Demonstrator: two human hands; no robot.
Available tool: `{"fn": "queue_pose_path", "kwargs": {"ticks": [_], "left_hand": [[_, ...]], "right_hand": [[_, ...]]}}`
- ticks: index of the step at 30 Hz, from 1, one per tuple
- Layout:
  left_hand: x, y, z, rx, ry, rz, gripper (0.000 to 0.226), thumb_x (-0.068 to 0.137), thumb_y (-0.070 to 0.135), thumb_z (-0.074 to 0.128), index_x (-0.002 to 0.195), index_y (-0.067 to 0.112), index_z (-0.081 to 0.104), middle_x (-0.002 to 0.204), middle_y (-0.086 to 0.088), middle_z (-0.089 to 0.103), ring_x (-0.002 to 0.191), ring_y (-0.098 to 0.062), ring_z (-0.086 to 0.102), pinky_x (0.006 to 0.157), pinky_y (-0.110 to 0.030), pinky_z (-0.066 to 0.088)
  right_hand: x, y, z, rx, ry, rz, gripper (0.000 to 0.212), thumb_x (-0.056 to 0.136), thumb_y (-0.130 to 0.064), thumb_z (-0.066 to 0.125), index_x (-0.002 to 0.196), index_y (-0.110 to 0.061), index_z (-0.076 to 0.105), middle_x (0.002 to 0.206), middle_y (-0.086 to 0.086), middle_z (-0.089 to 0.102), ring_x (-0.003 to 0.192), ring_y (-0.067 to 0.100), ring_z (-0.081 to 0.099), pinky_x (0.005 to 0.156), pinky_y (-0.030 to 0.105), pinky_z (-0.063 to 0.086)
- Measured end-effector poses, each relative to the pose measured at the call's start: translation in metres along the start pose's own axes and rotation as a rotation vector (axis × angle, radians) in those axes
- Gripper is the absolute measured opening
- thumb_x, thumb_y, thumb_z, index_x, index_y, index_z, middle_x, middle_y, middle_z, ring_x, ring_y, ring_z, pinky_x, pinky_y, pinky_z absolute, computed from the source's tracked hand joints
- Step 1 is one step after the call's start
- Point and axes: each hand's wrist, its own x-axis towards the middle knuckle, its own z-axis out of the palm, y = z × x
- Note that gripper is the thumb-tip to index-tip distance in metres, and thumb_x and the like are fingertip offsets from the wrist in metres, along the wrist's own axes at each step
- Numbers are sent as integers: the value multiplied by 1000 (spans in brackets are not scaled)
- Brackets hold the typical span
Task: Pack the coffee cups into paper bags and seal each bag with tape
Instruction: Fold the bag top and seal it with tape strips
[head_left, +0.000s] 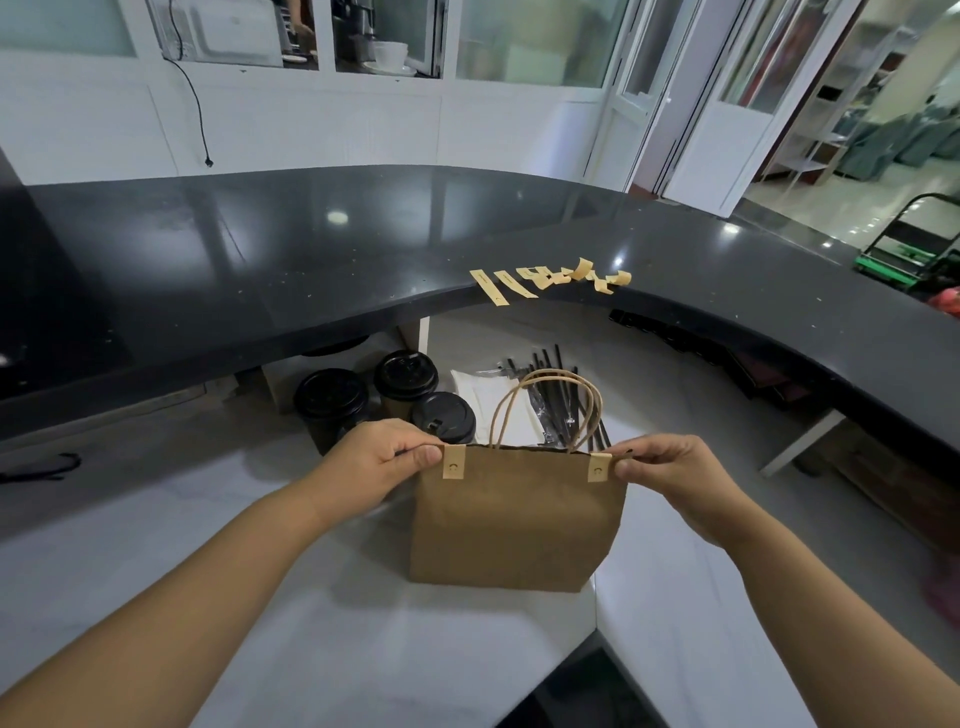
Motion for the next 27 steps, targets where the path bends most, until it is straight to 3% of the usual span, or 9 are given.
{"fn": "queue_pose_path", "kwargs": {"ticks": [2,5,8,12,16,19,22,27], "left_hand": [[-1,-1,-1,21,-12,-7,23,82,54,47,100,56,62,94,18,70,97,-1,59,86,-18,45],[-3,1,-3,-13,-19,-35,18,87,40,55,96,49,67,93,20,69,96,1,59,86,-17,44],[-6,5,-5,-81,-39,-56,20,93,23,57,107,34,67,102,23,67,103,5,57,89,-12,42],[-14,11,-8,-345,-70,-126,33,90,15,46,117,16,64,116,11,64,108,6,56,86,-4,38],[-16,11,0,-382,-62,-175,43,89,-5,41,113,21,66,110,13,67,100,11,57,81,-4,40],[-16,15,10,-398,-68,-146,38,93,-4,45,105,24,67,99,22,69,100,9,60,84,-4,41],[-17,19,21,-435,-99,-127,35,94,-5,44,112,16,65,109,13,67,103,8,59,87,-6,41],[-16,27,49,-425,-147,-95,31,95,1,47,115,18,64,117,11,64,111,4,57,95,-10,39]], "right_hand": [[-3,1,3,-12,42,12,22,78,7,66,75,-10,78,78,8,74,74,14,68,68,21,55],[-9,1,7,-21,75,29,18,83,8,62,87,-6,73,80,2,73,76,12,67,70,22,55],[-19,5,14,4,90,61,29,82,6,64,105,-12,67,100,0,71,93,11,66,76,23,53],[-36,22,25,8,135,108,51,81,-1,70,124,-24,56,116,-6,66,108,7,61,83,27,50],[-52,39,38,1,159,161,54,81,-6,71,128,-27,52,120,-8,62,112,8,58,81,26,51],[-60,47,41,5,183,170,59,82,-3,70,133,-24,48,122,-6,62,114,10,58,82,26,51],[-66,51,37,-4,217,182,61,82,-5,72,134,-25,47,123,-6,60,115,10,56,87,29,50],[-78,62,15,-11,273,198,65,81,-8,74,135,-27,44,125,-5,57,120,16,52,94,35,48]]}}
